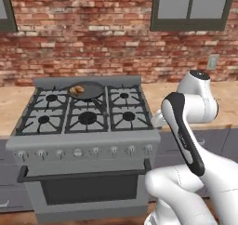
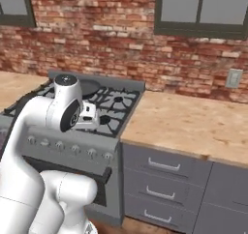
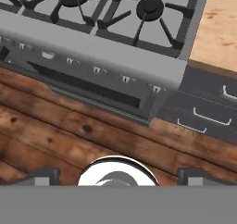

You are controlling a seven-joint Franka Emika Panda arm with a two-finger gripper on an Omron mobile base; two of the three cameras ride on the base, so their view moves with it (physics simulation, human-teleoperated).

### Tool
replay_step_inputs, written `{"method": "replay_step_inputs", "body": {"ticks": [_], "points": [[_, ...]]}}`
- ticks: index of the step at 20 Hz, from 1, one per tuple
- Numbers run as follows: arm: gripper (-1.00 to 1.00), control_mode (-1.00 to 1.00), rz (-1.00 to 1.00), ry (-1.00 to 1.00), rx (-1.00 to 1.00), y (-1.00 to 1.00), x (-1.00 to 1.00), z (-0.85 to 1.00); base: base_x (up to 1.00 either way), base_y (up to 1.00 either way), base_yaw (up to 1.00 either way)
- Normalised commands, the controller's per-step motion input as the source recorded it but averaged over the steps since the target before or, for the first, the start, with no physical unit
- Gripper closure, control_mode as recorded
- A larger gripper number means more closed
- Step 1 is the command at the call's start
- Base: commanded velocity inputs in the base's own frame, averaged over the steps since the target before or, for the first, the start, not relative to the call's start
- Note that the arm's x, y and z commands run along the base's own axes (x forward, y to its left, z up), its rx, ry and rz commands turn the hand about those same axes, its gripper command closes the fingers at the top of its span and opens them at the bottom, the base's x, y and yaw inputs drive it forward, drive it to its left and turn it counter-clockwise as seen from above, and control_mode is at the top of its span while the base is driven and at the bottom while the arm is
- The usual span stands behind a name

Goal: Take the chicken drumsticks from the pan and place one on each plate on the dining counter.

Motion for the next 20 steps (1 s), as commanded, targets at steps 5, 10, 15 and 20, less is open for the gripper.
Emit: {"method": "replay_step_inputs", "body": {"ticks": [5,10,15,20], "points": [[-1.00,1.00,0.00,0.00,0.00,0.00,0.00,0.00,0.27,0.85,-0.38],[-1.00,1.00,0.00,0.00,0.00,0.00,0.00,0.00,0.14,0.88,-0.33],[-1.00,1.00,0.00,0.00,0.00,0.00,0.00,0.00,0.20,0.76,-0.24],[-1.00,1.00,0.00,0.00,0.00,0.00,0.00,0.00,0.60,0.48,-0.08]]}}
